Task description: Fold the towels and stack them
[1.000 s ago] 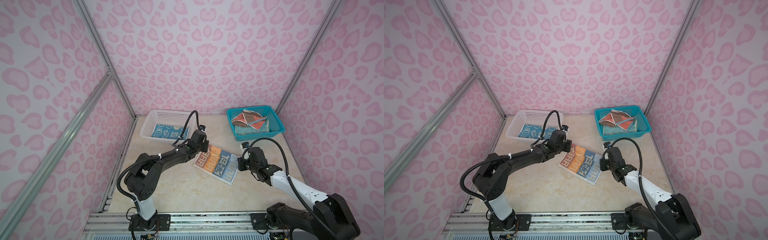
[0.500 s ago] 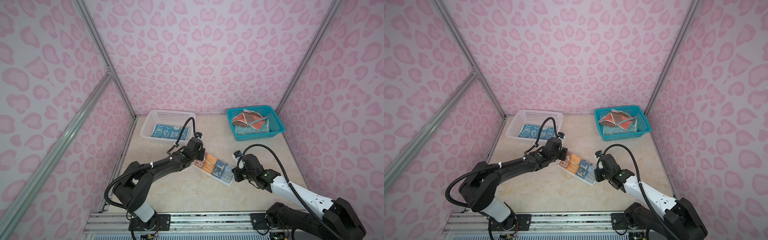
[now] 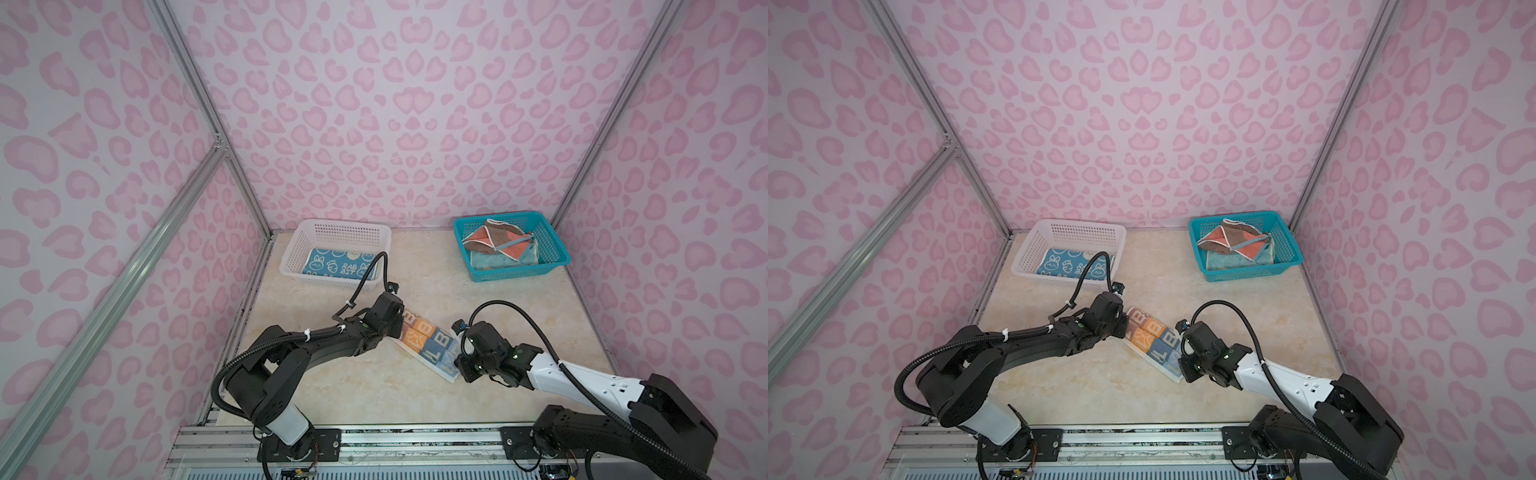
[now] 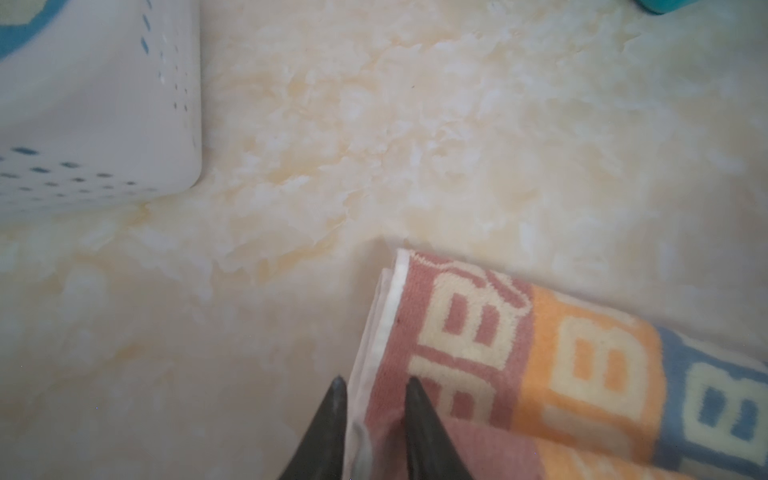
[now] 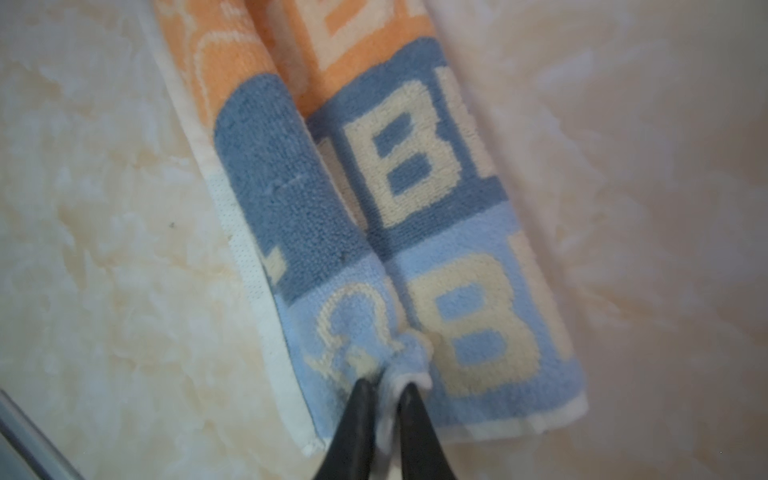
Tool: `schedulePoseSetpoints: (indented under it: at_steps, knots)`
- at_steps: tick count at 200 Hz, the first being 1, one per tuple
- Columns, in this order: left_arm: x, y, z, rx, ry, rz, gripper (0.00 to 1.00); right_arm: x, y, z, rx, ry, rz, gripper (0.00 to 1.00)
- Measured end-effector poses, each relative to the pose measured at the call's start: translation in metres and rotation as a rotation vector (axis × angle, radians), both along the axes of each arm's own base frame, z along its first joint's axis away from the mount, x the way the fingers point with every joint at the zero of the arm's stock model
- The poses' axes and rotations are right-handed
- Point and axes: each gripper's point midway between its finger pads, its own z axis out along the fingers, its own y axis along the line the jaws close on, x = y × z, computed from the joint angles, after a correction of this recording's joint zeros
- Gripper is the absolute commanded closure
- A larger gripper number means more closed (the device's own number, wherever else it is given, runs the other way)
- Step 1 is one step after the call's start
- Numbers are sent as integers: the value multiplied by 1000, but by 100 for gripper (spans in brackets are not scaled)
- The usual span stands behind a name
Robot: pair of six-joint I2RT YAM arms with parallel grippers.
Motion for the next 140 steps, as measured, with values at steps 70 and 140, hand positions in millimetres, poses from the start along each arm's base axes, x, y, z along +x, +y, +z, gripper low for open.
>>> schedulePoseSetpoints:
  at_steps: [70, 140]
  knots:
    - [-16, 29, 26, -47, -88, 65, 18, -23, 3, 21, 93, -13, 63, 54]
    - [-10, 23, 48, -92, -129, 64, 11, 5, -18, 45, 176, -121, -227, 43]
